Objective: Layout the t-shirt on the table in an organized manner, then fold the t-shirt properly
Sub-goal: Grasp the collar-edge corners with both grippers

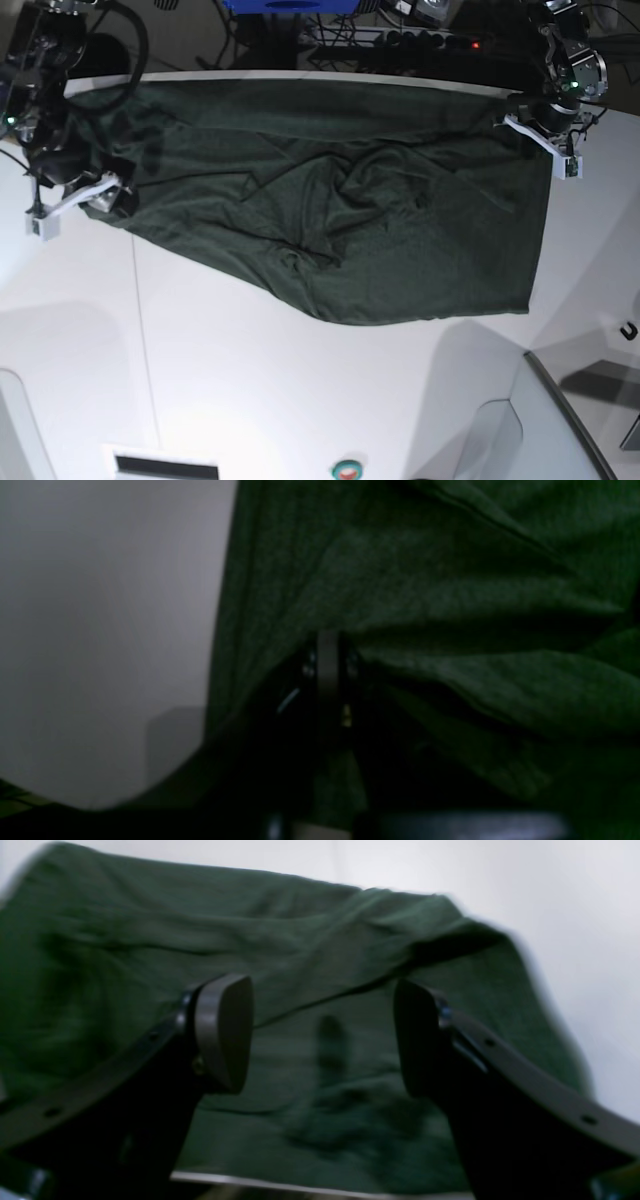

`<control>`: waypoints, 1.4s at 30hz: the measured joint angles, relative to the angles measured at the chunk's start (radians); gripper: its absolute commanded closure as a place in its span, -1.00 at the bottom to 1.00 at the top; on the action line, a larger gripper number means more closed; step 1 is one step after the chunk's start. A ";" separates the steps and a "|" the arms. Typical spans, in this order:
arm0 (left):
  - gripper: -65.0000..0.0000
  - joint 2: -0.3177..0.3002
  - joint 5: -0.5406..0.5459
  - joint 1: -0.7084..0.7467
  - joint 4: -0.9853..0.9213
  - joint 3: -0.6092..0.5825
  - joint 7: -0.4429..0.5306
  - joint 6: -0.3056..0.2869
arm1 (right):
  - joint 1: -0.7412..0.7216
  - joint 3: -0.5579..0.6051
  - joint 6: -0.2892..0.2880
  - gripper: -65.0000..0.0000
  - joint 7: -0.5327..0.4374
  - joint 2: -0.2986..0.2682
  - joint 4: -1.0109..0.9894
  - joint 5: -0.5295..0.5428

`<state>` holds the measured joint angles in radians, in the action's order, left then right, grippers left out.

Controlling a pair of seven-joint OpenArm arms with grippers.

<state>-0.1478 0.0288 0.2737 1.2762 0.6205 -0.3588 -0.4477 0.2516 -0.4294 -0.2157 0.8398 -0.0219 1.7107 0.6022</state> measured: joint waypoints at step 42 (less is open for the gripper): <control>1.00 -0.019 -0.002 0.021 0.064 -0.002 -0.011 0.000 | -0.013 0.686 -0.013 -0.25 -0.163 -0.229 -0.014 -0.832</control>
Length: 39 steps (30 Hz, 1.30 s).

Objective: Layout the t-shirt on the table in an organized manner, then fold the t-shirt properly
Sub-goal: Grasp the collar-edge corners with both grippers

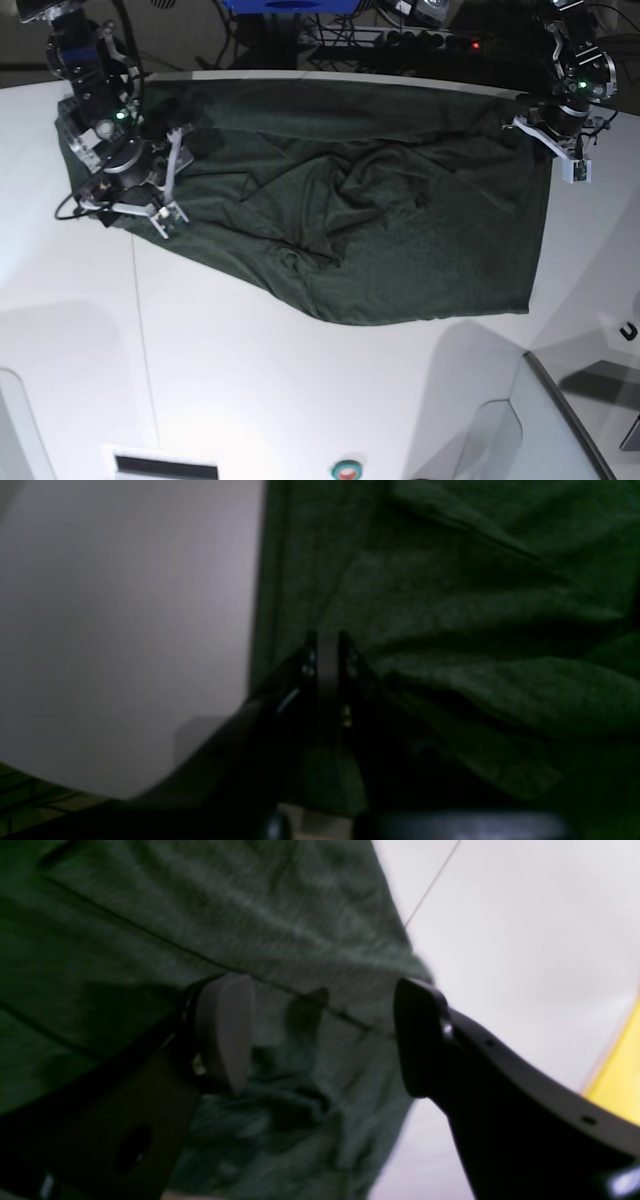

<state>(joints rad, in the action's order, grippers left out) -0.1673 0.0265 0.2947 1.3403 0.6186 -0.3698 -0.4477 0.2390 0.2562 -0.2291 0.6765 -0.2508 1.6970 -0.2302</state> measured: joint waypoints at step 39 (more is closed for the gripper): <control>1.00 -0.023 0.000 0.010 0.000 0.000 0.000 -0.001 | -0.155 0.042 -0.158 0.68 -0.016 0.072 -0.250 -0.145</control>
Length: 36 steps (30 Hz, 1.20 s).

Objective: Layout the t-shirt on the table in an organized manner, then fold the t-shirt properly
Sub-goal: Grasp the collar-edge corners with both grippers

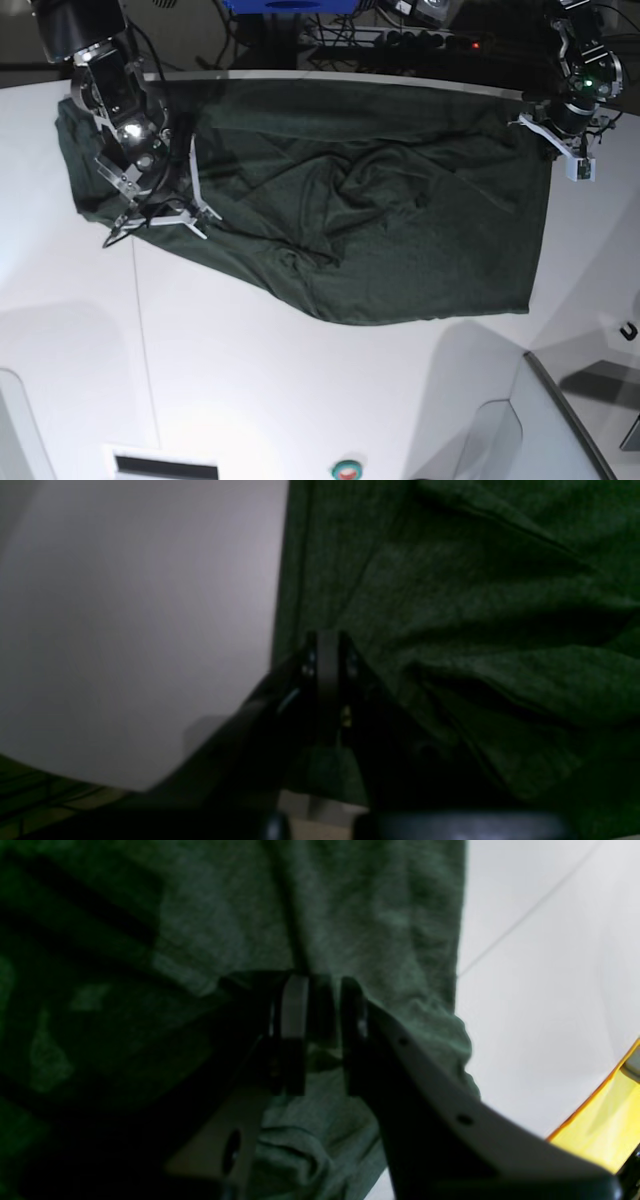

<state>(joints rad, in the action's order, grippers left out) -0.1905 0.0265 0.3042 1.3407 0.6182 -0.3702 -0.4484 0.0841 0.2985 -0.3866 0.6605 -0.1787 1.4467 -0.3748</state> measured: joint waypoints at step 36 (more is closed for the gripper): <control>1.00 0.000 0.002 0.002 0.035 0.000 -0.009 0.000 | -0.023 -0.072 0.000 0.98 0.071 0.011 0.063 0.000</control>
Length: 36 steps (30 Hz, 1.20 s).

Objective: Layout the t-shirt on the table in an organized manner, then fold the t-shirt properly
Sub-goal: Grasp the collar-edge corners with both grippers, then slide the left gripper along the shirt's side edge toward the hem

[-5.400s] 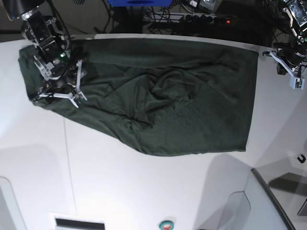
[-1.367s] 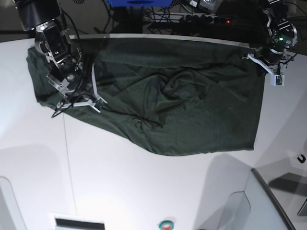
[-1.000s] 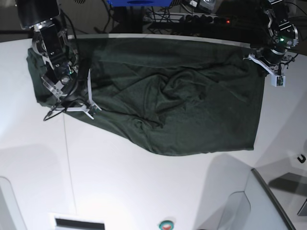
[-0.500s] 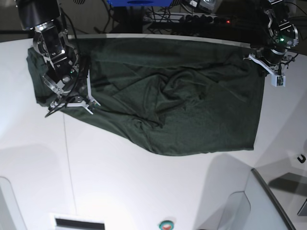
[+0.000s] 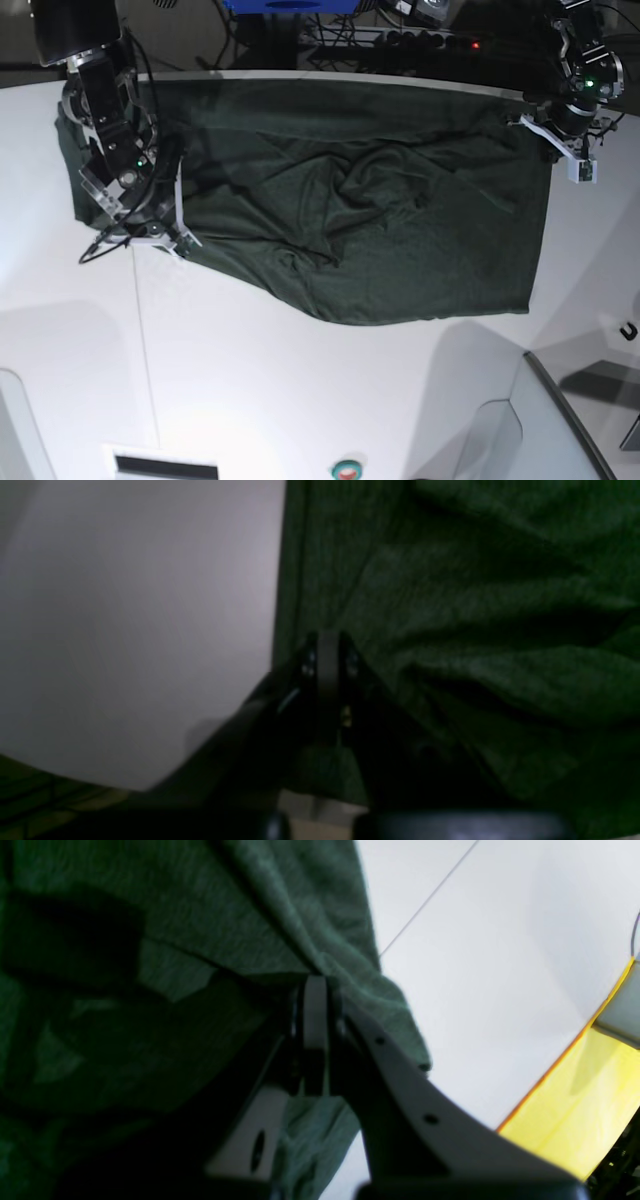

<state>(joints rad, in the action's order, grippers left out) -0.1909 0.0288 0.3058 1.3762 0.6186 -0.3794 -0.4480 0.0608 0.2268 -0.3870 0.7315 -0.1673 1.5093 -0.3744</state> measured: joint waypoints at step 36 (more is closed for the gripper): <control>-0.46 -0.179 0.024 -0.647 -0.781 -0.157 -0.003 0.023 | -0.062 0.000 0.000 0.98 -0.040 -0.003 -0.055 0.000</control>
<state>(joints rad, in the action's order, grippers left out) -0.3695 0.0532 -0.3408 0.5953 0.4614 -0.3828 -0.4252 -0.0013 0.2268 -0.3874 0.6914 -0.1703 1.4544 -0.3748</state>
